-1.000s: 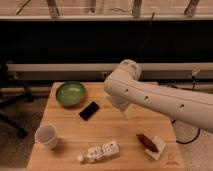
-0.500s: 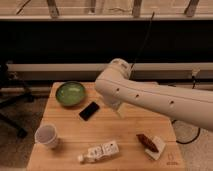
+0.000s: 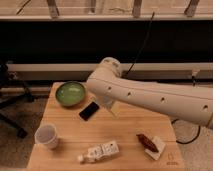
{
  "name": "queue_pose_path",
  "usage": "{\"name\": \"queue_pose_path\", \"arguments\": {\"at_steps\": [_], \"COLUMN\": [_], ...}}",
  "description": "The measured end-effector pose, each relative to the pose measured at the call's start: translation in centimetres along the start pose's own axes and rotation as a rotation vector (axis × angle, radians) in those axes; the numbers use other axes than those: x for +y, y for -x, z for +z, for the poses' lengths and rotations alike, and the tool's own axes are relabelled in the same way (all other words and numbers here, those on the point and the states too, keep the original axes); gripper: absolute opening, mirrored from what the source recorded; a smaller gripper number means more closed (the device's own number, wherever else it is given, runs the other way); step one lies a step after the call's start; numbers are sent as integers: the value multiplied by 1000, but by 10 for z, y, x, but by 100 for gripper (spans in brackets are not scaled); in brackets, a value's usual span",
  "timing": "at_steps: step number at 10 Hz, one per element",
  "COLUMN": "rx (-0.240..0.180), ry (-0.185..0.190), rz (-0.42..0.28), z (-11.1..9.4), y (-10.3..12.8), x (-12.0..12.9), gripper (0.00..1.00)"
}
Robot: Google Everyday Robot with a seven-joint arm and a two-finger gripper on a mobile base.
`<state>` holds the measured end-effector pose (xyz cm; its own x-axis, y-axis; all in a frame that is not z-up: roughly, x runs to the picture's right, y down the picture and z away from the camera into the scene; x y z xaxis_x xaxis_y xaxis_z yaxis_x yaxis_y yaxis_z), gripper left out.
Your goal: Pick up the ceramic cup
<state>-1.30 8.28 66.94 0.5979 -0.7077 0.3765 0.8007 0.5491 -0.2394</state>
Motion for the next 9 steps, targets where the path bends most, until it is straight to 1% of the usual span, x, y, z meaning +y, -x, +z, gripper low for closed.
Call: {"name": "queue_pose_path", "arguments": {"at_steps": [2,5,8,9], "rx": [-7,-8,-8,-7], "ry": [-10,-13,-30,-30], "rz": [-31,-64,-124,-139], "z": [2,4,8,9], "y": [13,17,39,43], "x": [-18,-22,-48,-52], "gripper": [80,80,80,80]}}
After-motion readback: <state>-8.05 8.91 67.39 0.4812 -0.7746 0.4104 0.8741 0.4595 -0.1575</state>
